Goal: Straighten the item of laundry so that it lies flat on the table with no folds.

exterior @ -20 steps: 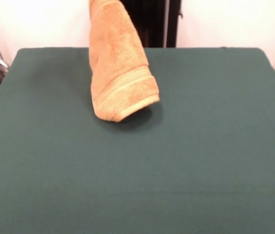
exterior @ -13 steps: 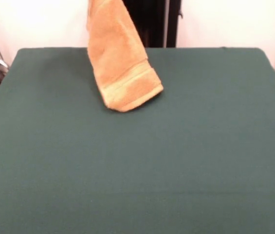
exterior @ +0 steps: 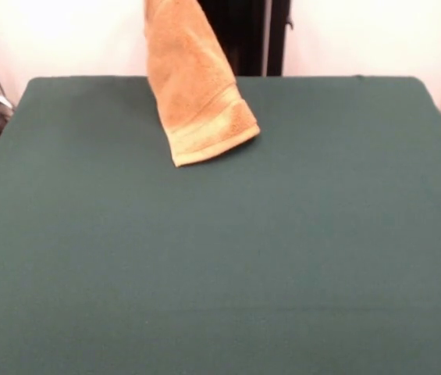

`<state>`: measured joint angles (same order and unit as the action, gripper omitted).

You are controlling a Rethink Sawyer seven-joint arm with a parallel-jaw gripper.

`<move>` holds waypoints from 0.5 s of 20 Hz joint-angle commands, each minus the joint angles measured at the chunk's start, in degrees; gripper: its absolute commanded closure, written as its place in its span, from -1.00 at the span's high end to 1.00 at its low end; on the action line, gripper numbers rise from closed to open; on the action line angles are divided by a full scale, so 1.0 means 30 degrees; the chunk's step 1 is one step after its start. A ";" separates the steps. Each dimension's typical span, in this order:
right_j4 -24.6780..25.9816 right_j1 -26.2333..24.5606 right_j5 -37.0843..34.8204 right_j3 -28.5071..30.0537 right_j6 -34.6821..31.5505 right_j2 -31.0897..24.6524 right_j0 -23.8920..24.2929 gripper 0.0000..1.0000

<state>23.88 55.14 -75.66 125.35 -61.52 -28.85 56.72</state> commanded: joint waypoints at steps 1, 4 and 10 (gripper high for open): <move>0.1278 -0.1617 0.0179 0.0607 -0.4049 0.1273 -0.1269 -1.00; 0.1435 -0.1767 0.0401 0.0581 -0.3888 0.1790 -0.1526 -1.00; 0.1136 -0.1000 0.0846 0.0568 -0.3116 0.2156 -0.1959 1.00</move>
<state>26.56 53.23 -75.65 125.34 -61.52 -22.64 54.63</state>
